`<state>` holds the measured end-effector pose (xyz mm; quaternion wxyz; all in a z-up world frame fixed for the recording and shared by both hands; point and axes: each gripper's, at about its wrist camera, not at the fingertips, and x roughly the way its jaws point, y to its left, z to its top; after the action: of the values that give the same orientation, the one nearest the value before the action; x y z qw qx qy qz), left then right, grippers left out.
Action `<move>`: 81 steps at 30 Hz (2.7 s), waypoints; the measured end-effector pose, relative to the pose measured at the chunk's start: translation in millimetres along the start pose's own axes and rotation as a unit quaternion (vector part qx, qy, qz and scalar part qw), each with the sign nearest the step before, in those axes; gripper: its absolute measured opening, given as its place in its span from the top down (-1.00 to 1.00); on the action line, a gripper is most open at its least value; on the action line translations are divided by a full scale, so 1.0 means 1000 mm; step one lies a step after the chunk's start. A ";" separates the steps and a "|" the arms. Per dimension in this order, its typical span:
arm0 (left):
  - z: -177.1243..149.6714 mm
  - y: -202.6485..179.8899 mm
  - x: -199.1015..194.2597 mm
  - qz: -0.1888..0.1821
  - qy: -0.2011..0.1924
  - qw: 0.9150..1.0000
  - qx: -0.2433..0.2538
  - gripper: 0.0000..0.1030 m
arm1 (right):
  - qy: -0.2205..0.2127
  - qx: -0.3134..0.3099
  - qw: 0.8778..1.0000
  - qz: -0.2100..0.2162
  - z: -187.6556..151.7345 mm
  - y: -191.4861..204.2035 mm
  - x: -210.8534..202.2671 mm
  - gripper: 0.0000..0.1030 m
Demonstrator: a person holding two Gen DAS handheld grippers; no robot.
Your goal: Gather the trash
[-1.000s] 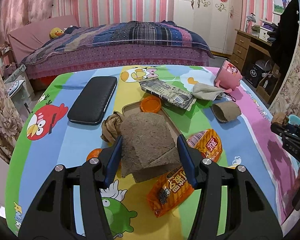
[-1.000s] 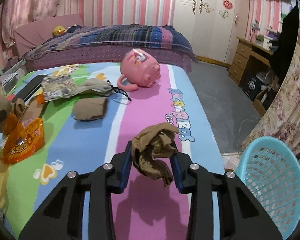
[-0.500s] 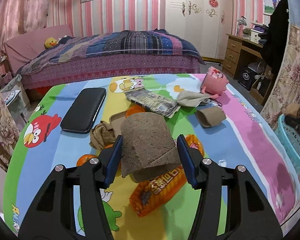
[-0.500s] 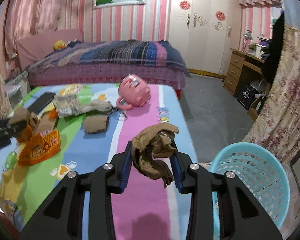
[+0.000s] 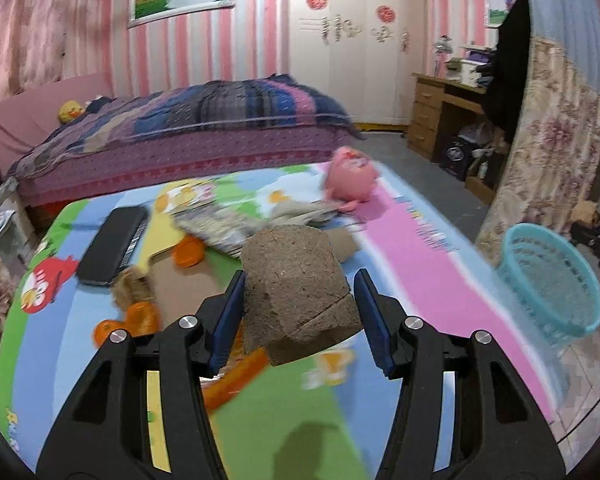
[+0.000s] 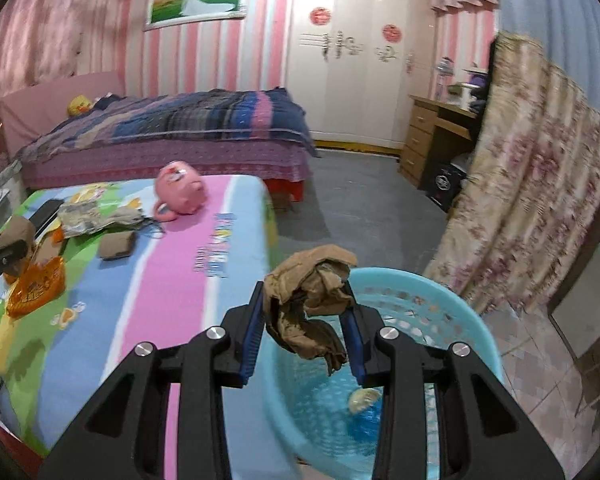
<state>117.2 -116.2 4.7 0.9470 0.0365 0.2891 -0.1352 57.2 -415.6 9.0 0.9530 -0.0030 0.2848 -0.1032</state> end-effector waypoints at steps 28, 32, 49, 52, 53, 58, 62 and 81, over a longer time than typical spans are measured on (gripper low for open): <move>0.005 -0.231 0.063 -0.158 0.030 0.982 0.096 -0.04 | -0.010 0.145 0.983 -0.110 -0.041 -0.125 -0.016 0.30; 0.009 -0.252 0.074 -0.168 0.036 0.979 0.107 -0.04 | -0.018 0.147 0.982 -0.114 -0.041 -0.127 -0.018 0.30; 0.020 -0.198 0.066 -0.100 0.001 0.991 0.088 -0.83 | 0.009 0.134 0.985 -0.111 -0.043 -0.121 -0.004 0.30; 0.019 -0.186 0.063 -0.089 -0.001 0.993 0.083 -0.86 | 0.018 0.130 0.986 -0.106 -0.045 -0.117 0.003 0.30; 0.018 -0.181 0.062 -0.087 0.000 0.993 0.079 -0.86 | 0.022 0.127 0.986 -0.105 -0.045 -0.115 0.006 0.30; 0.015 -0.168 0.059 -0.078 0.000 0.994 0.071 -0.88 | 0.022 0.115 0.986 -0.116 -0.044 -0.106 0.015 0.21; 0.014 -0.157 0.051 -0.073 -0.004 0.995 0.064 -0.89 | 0.006 0.114 0.985 -0.128 -0.042 -0.102 0.014 -0.48; 0.006 -0.011 -0.023 0.035 -0.022 0.998 0.045 -0.89 | -0.025 0.059 0.998 0.006 0.001 0.009 -0.005 -0.80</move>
<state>99.3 -122.5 22.3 0.9546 0.0863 0.2606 -0.1154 55.7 -405.9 11.5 0.9590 0.0522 0.2544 -0.1136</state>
